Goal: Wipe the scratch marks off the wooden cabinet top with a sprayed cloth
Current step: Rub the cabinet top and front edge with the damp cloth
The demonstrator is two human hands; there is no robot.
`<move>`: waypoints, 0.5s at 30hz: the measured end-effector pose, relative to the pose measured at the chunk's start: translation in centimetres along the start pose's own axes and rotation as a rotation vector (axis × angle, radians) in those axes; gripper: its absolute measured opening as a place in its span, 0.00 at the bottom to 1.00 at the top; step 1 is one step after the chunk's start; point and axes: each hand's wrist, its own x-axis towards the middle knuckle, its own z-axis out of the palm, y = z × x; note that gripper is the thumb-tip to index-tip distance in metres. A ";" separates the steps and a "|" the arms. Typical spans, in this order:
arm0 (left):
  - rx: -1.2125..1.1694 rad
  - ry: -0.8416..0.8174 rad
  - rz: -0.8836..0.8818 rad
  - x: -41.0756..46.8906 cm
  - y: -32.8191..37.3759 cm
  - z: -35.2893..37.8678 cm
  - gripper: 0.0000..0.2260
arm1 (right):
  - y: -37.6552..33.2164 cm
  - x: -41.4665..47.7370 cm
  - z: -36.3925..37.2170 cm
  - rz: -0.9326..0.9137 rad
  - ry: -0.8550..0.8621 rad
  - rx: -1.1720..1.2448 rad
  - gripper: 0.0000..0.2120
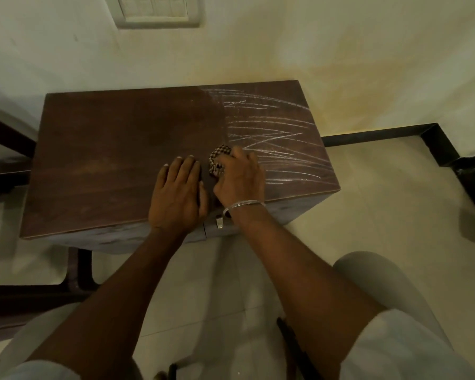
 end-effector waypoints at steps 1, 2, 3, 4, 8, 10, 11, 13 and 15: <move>-0.002 -0.005 0.000 0.0 -0.1 0.0 0.24 | 0.0 -0.2 0.1 0.000 0.000 0.005 0.16; -0.001 -0.006 -0.002 0.0 -0.1 0.0 0.25 | 0.1 -0.9 0.2 -0.002 0.010 0.008 0.16; 0.005 -0.002 -0.004 0.1 -0.1 0.1 0.25 | 0.3 -1.7 0.4 -0.006 0.025 0.013 0.16; 0.011 0.005 -0.003 0.1 -0.1 0.2 0.24 | 0.7 -2.8 0.6 -0.008 0.041 0.017 0.16; 0.016 0.039 -0.003 0.0 -0.3 0.7 0.24 | 0.9 -3.0 1.2 0.011 0.063 -0.006 0.16; 0.013 0.049 -0.002 0.0 -0.4 0.8 0.24 | 0.4 -1.2 1.1 0.019 0.075 -0.011 0.15; 0.013 0.053 0.000 0.1 -0.3 0.8 0.24 | 0.2 0.0 1.0 0.020 0.076 -0.009 0.15; 0.015 0.067 0.004 0.0 -0.5 1.0 0.24 | -0.2 1.9 0.8 0.007 0.055 -0.015 0.15; 0.012 0.091 0.005 0.0 -0.5 1.0 0.23 | -0.2 2.4 0.7 -0.018 0.036 -0.032 0.15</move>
